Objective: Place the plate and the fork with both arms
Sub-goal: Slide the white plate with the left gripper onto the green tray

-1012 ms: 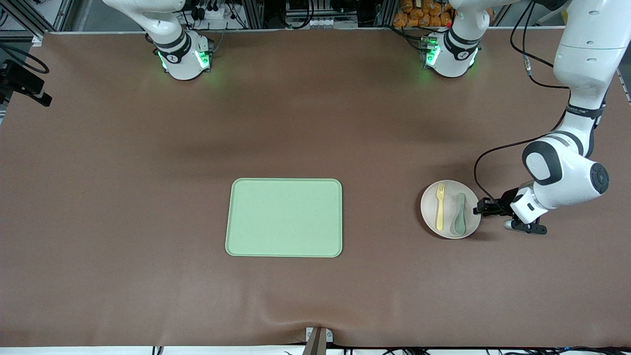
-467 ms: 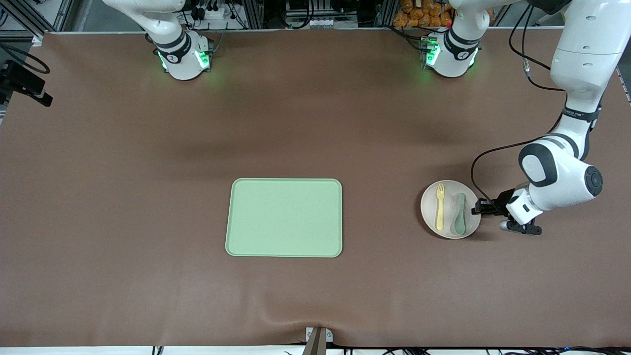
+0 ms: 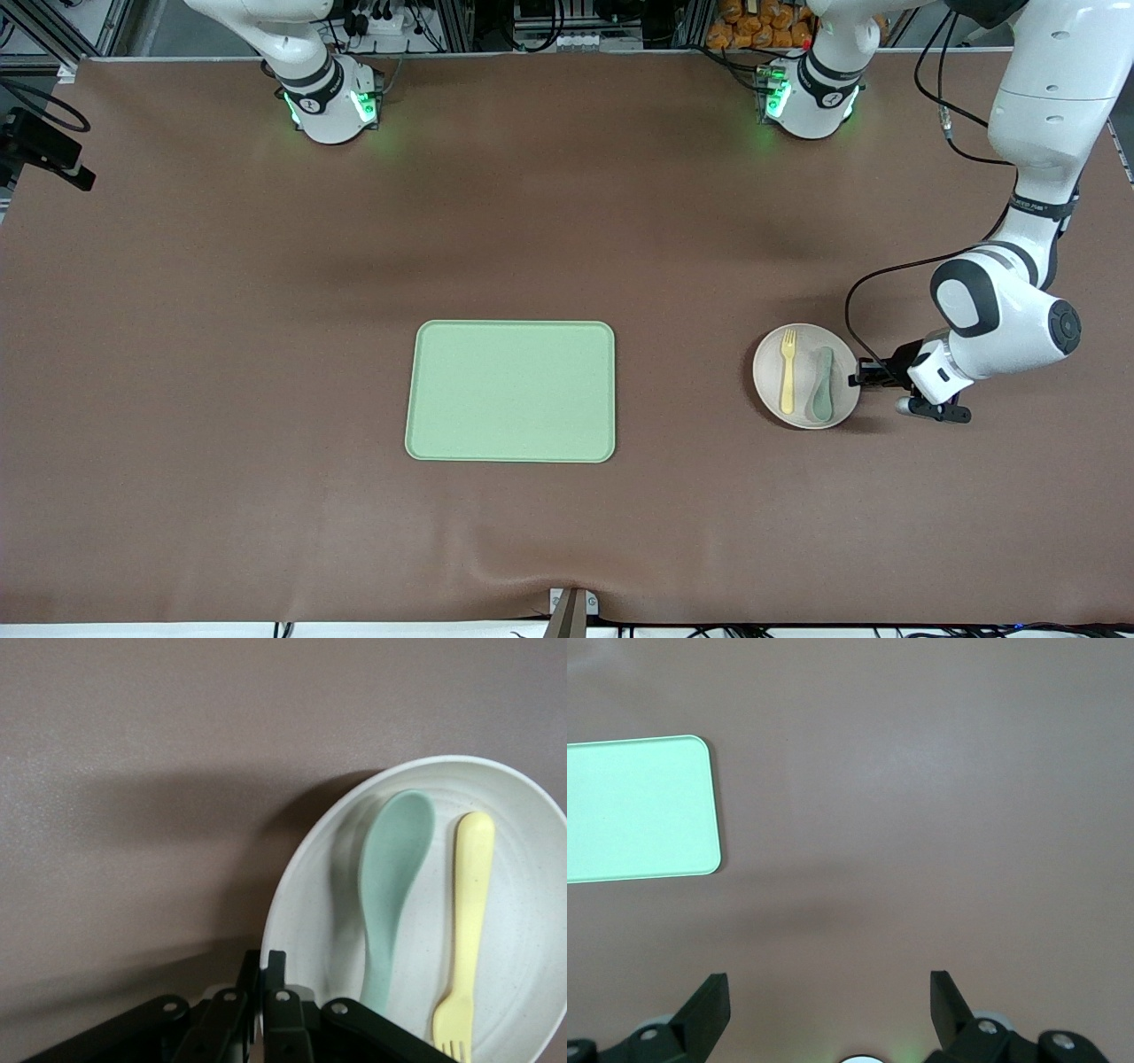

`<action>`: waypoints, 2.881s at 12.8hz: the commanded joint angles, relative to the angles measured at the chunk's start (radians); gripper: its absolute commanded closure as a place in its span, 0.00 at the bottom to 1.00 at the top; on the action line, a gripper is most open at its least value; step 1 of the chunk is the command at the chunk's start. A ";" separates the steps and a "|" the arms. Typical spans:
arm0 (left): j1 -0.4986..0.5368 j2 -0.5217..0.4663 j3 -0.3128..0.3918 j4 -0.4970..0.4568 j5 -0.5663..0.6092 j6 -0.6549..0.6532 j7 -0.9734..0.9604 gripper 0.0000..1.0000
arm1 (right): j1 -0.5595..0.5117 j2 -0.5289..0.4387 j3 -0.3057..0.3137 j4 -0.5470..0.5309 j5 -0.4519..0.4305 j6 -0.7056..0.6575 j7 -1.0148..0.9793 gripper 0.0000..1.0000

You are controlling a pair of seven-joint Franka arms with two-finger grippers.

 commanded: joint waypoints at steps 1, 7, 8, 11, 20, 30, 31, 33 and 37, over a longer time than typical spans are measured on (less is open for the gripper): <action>-0.001 0.013 -0.003 0.010 -0.020 -0.039 0.018 1.00 | -0.005 -0.001 0.000 -0.002 0.005 -0.005 0.000 0.00; -0.002 -0.018 -0.031 0.073 -0.020 -0.137 0.003 1.00 | -0.006 -0.001 -0.002 -0.002 0.005 -0.007 0.000 0.00; -0.002 -0.020 -0.049 0.086 -0.020 -0.139 0.003 1.00 | -0.003 -0.001 -0.002 -0.002 0.004 -0.007 0.000 0.00; -0.002 -0.035 -0.100 0.133 -0.020 -0.201 -0.026 1.00 | 0.000 -0.001 -0.002 -0.002 0.005 -0.005 0.002 0.00; -0.284 0.069 -0.184 0.423 0.002 -0.268 -0.664 1.00 | -0.008 0.008 -0.002 0.000 0.005 -0.003 0.000 0.00; -0.580 0.242 -0.099 0.515 0.031 -0.016 -0.781 1.00 | 0.037 0.064 0.001 -0.002 0.005 -0.003 -0.033 0.00; -0.617 0.265 -0.067 0.539 0.031 -0.013 -0.802 1.00 | 0.038 0.084 0.001 -0.002 0.005 -0.003 -0.035 0.00; -0.659 0.305 -0.031 0.579 0.029 -0.004 -0.816 1.00 | 0.038 0.104 0.001 -0.003 0.005 -0.003 -0.059 0.00; -0.669 0.347 -0.031 0.580 0.029 0.062 -0.809 1.00 | 0.038 0.135 0.001 -0.002 0.007 0.000 -0.070 0.00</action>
